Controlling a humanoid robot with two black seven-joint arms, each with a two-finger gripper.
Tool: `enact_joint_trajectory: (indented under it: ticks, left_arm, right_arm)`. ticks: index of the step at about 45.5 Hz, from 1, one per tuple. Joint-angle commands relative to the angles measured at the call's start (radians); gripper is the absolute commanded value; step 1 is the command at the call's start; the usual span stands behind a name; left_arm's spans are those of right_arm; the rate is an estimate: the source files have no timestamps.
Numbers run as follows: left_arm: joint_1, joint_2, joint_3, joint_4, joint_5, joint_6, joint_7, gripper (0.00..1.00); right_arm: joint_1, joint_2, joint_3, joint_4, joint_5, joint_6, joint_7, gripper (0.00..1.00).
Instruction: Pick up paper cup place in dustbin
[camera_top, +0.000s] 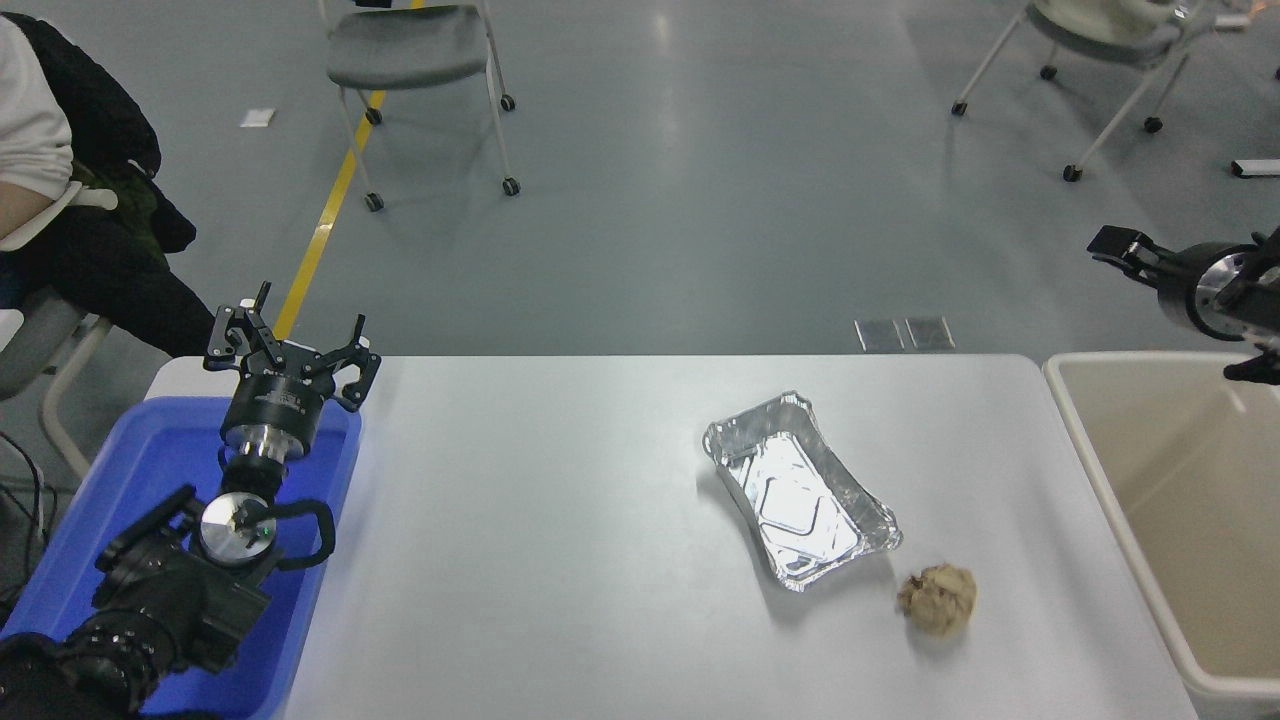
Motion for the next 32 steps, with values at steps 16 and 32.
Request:
enact_joint_trajectory:
  ticks: [16,32]
  left_arm:
    - [0.000,0.000,0.000,0.000,0.000,0.000,0.000,0.99]
    - [0.000,0.000,0.000,0.000,0.000,0.000,0.000,0.99]
  right_arm:
    - [0.516,0.073,-0.282,0.394,-0.126,0.399,-0.001,1.00]
    - [0.678,0.149,-0.324,0.520,-0.132,0.627,-0.001,1.00]
